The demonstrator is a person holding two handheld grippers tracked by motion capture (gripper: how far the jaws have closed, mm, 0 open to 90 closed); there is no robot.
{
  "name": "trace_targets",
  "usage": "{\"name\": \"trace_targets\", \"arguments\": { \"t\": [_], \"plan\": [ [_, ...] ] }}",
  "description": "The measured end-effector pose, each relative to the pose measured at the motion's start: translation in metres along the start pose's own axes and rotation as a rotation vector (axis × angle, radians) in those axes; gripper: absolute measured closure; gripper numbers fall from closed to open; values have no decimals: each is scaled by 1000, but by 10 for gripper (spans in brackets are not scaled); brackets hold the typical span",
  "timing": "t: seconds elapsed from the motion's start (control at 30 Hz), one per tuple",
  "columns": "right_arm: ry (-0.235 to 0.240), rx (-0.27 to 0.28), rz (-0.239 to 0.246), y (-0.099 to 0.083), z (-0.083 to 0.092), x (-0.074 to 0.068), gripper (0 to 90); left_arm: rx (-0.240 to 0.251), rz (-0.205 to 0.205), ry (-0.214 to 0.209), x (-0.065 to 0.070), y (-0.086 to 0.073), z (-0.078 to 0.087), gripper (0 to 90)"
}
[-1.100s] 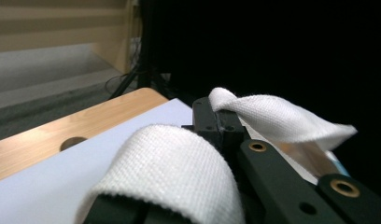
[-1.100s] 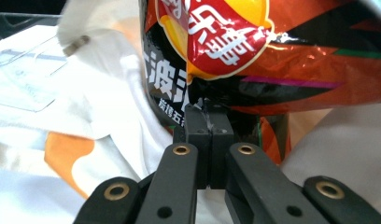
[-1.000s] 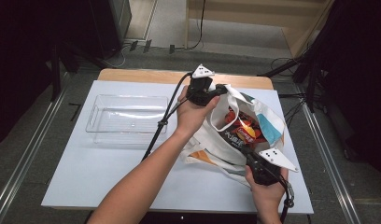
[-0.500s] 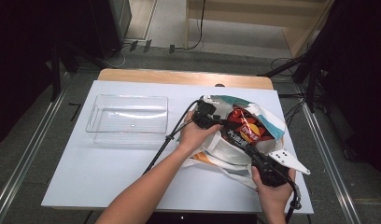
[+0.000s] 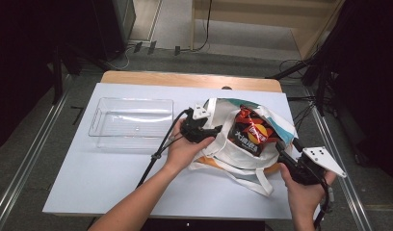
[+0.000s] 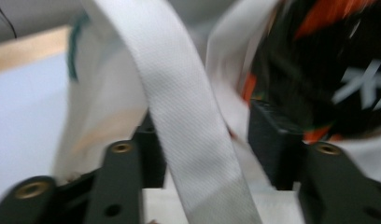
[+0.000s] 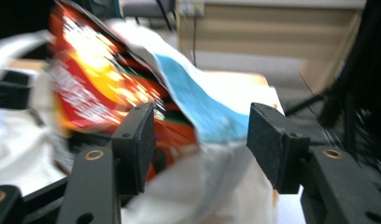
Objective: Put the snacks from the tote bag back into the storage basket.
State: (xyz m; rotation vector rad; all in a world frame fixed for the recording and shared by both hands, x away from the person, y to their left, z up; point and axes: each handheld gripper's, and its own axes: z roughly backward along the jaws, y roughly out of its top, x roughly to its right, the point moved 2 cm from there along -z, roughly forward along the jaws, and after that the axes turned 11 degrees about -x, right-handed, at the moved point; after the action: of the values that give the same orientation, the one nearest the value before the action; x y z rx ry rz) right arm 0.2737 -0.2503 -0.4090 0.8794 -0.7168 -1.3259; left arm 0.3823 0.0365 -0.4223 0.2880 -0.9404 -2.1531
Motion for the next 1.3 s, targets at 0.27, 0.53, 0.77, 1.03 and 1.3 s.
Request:
{"name": "trace_targets", "arguments": {
  "t": [0.27, 0.53, 0.77, 1.03, 1.3],
  "plan": [
    [-37, -27, -39, -1, -6, 19, 834, -103, 20, -39, 5, -39, -40, 784],
    [28, -10, -115, 13, -12, 32, 836, -36, 25, -42, 6, -51, -43, 785],
    [54, -14, -203, 18, -17, 39, 836, -6, 23, -35, 7, -53, -39, 737],
    [38, -105, -256, 2, -39, 55, 846, 5, 11, -19, 9, -54, -38, 687],
    [97, -334, -287, -45, -94, 71, 860, 3, 9, -21, 9, -54, -38, 697]
  ]
}}
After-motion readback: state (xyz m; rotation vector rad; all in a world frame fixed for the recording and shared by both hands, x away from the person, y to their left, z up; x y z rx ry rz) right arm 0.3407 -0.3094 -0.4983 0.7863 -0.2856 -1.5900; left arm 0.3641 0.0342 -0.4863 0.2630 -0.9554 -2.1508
